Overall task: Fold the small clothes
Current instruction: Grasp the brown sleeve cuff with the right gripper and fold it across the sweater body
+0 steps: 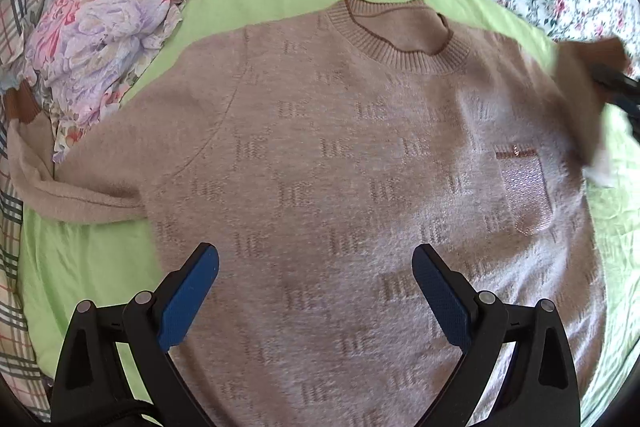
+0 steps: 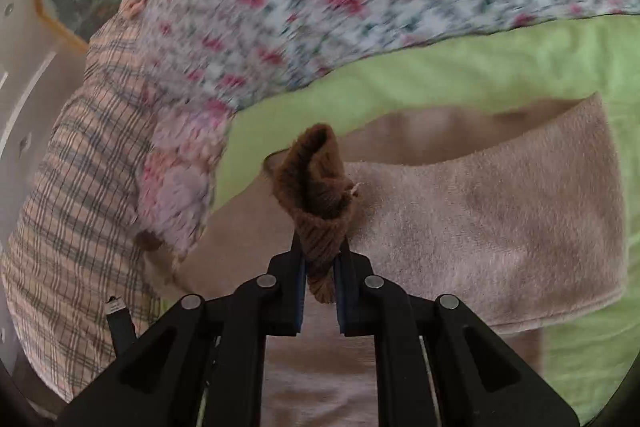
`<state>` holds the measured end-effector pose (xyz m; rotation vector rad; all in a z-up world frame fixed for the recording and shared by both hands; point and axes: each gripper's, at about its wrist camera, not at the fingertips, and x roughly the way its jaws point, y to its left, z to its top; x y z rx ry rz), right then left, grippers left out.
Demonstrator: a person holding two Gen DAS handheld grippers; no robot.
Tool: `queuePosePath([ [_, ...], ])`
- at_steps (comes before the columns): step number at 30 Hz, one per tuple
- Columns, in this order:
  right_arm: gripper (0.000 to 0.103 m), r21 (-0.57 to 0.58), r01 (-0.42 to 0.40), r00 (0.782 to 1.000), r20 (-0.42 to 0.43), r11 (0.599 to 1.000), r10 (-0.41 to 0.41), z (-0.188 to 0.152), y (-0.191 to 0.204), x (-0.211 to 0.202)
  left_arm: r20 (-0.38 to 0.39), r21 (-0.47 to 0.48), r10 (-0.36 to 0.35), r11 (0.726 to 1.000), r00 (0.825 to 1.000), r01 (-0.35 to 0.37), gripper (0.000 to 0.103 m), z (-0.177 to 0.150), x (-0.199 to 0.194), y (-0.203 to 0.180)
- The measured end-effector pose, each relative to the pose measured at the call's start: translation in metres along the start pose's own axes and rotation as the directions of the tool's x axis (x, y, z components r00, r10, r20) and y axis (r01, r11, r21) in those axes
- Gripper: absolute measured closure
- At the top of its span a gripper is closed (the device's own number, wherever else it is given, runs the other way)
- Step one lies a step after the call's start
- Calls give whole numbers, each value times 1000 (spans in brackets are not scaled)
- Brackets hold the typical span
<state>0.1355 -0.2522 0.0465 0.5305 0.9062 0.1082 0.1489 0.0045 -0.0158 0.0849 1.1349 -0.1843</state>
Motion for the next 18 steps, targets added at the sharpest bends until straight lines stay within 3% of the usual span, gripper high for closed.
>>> queuePosePath([
  [6,90,-14,-48,986,-162,999,45,-19,39,103,11,-20,-53,998,999,53,5,0,-3,18],
  [8,84,4,-55,978,-201,998,55,-25,38,121,14,-22,-71,997,997,71,5,1,-3,20],
  [9,75,20,-41,973,-228,999,45,-27,37,129,14,-23,-82,996,997,82,5,2,-2,20],
  [11,62,65,-49,967,-245,997,64,-31,28,131,14,-22,-105,994,994,105,5,4,2,18],
  [13,62,77,-60,973,-218,995,76,-29,23,121,6,-23,-126,992,992,126,5,8,10,14],
  [18,62,92,-1,992,-129,996,12,-25,-6,68,-38,-61,-190,980,981,188,5,25,45,5],
])
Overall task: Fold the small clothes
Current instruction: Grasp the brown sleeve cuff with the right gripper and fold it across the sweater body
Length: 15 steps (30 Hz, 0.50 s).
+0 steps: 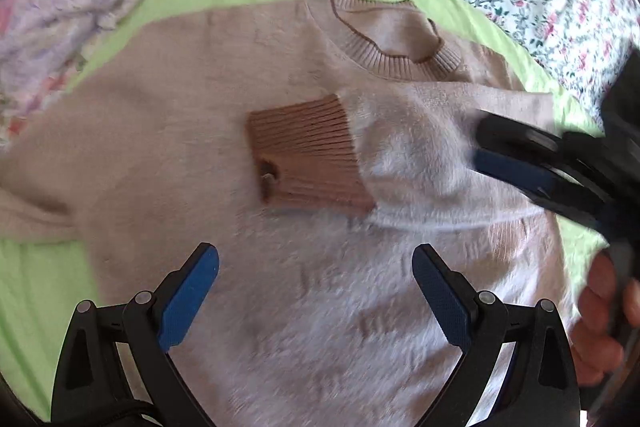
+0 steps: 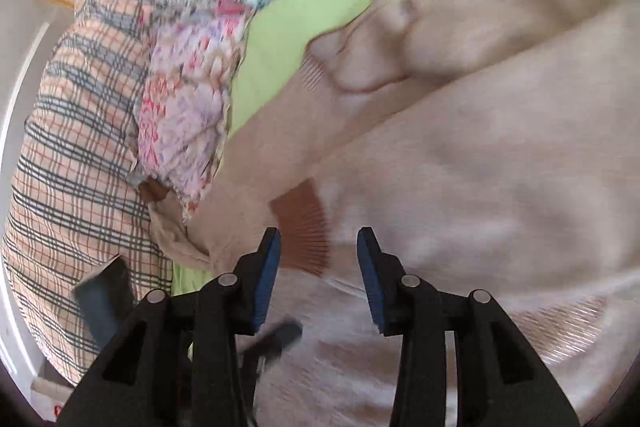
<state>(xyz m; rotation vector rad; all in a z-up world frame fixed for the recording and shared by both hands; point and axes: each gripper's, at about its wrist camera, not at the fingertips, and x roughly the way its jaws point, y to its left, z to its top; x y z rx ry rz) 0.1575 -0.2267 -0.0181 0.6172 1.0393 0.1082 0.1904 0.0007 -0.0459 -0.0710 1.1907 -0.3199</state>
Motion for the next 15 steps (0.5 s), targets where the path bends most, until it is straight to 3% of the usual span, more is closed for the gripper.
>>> queuePosePath([
  [5,62,51,94,992,82,994,-98,-11,-30,-49,-1,-130,-89,988,996,88,10,27,31,9],
  [7,62,88,120,986,105,989,-129,-18,-43,-64,28,-135,-98,986,995,101,34,37,36,10],
  [9,62,131,142,980,122,981,-158,-23,-58,-75,27,-117,-111,987,993,114,99,45,38,8],
  [10,62,150,150,978,125,977,-169,-24,-65,-80,24,-116,-131,984,991,133,96,47,37,9],
  [12,62,178,168,971,141,969,-194,-23,-78,-91,100,-100,-132,985,986,142,96,48,11,14],
  [15,62,180,219,955,164,959,-249,-14,-93,-103,157,-59,-77,994,985,87,96,46,-12,27],
])
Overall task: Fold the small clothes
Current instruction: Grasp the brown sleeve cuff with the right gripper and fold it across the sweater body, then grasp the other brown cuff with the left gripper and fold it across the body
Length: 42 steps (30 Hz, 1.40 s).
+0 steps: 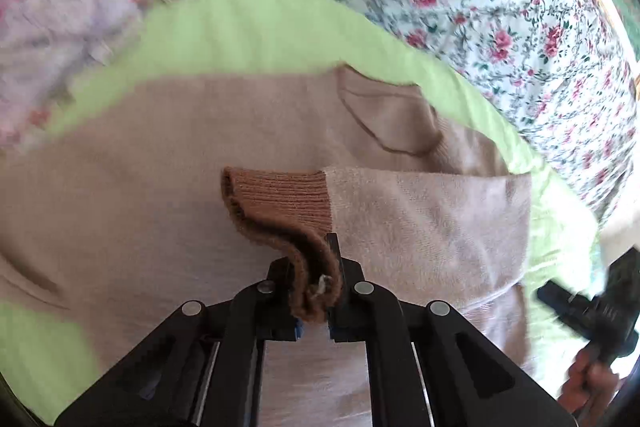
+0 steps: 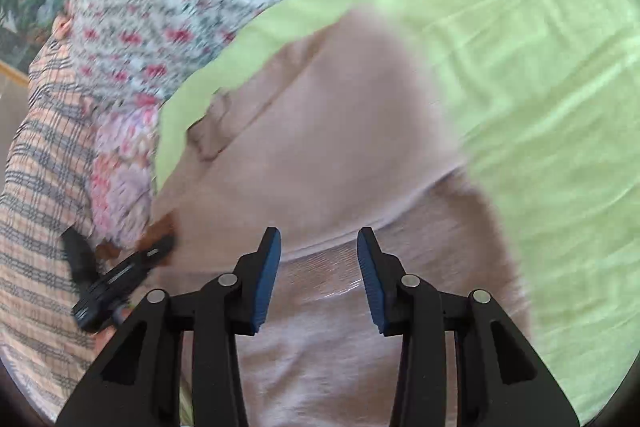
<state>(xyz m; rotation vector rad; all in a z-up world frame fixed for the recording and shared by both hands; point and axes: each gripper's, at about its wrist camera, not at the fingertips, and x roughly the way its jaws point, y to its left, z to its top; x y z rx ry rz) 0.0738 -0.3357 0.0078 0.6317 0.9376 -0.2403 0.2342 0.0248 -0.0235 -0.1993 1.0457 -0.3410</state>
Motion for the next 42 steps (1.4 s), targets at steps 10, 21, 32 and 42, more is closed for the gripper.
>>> queuePosePath([
  [10,46,-129,137,990,38,982,-133,73,-9,48,-97,16,7,1000,995,-6,96,-21,19,19],
  [21,95,-188,226,973,-11,956,-232,97,-24,61,-110,57,43,998,993,-37,95,-24,24,1],
  [32,55,-184,91,996,4,979,-92,38,11,15,-81,-8,98,995,992,-99,53,-41,-28,35],
  [42,55,-264,-44,986,-166,964,-1,-37,64,44,28,-349,323,890,946,-293,23,-33,-129,179],
])
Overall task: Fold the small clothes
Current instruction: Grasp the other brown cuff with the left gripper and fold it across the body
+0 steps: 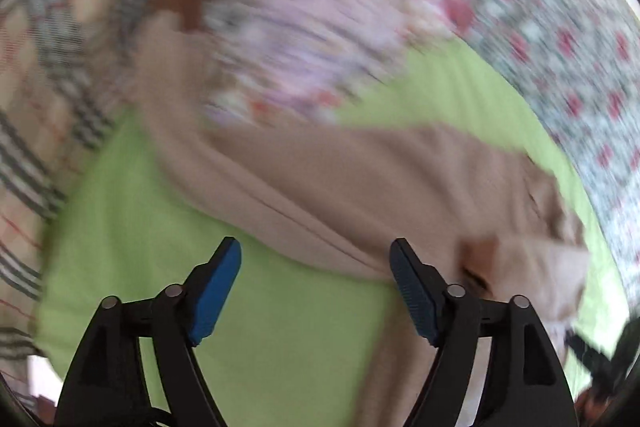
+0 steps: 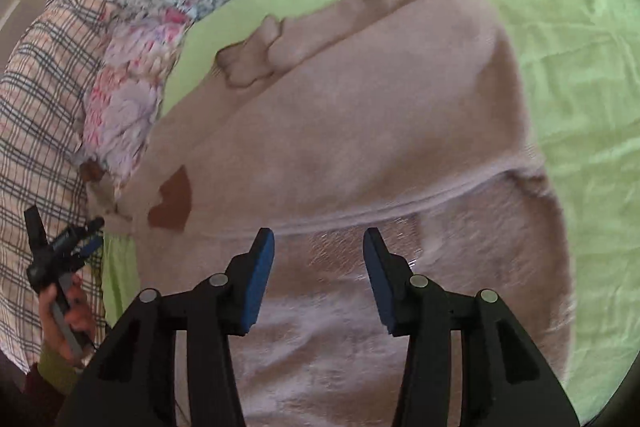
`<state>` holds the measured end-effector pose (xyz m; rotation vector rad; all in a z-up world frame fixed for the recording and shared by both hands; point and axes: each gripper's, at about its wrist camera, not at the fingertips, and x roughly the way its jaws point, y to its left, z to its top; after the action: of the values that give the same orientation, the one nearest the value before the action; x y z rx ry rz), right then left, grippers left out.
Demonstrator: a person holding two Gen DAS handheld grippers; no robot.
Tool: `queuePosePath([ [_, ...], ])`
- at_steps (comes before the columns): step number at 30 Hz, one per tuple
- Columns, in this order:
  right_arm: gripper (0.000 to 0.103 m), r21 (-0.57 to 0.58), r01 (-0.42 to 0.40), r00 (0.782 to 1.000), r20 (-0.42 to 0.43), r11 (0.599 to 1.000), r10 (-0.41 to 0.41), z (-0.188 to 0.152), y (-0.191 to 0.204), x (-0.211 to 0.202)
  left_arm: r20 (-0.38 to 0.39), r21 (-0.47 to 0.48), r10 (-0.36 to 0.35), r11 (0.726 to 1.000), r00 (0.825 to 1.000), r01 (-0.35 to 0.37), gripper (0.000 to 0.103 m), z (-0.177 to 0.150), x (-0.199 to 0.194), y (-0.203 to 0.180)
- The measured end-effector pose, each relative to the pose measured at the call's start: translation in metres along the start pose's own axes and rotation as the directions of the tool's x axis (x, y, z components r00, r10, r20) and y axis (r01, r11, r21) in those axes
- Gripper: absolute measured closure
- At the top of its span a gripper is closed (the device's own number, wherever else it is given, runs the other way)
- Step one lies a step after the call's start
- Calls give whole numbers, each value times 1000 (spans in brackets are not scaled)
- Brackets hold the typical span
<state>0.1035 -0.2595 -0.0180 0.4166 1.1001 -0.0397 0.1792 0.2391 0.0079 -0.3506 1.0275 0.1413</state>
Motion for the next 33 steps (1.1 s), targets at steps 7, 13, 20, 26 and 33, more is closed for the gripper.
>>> queuePosePath([
  [7,55,-56,-17,1000,-20,998,16,2,35,9,13,-89,188,978,982,-187,19,70,17,74],
  [13,55,-42,-18,999,-33,999,16,0,46,15,-14,-52,243,968,970,-244,23,112,55,88],
  [20,55,-20,-26,1000,-13,999,26,-3,42,10,83,27,160,986,984,-163,95,114,33,65],
  [26,55,27,-23,999,24,999,22,-4,23,-5,145,203,4,979,989,-34,95,71,-14,-23],
  [33,55,112,-20,996,88,993,11,-13,-11,-34,49,444,-217,879,975,174,95,-3,-29,-174],
])
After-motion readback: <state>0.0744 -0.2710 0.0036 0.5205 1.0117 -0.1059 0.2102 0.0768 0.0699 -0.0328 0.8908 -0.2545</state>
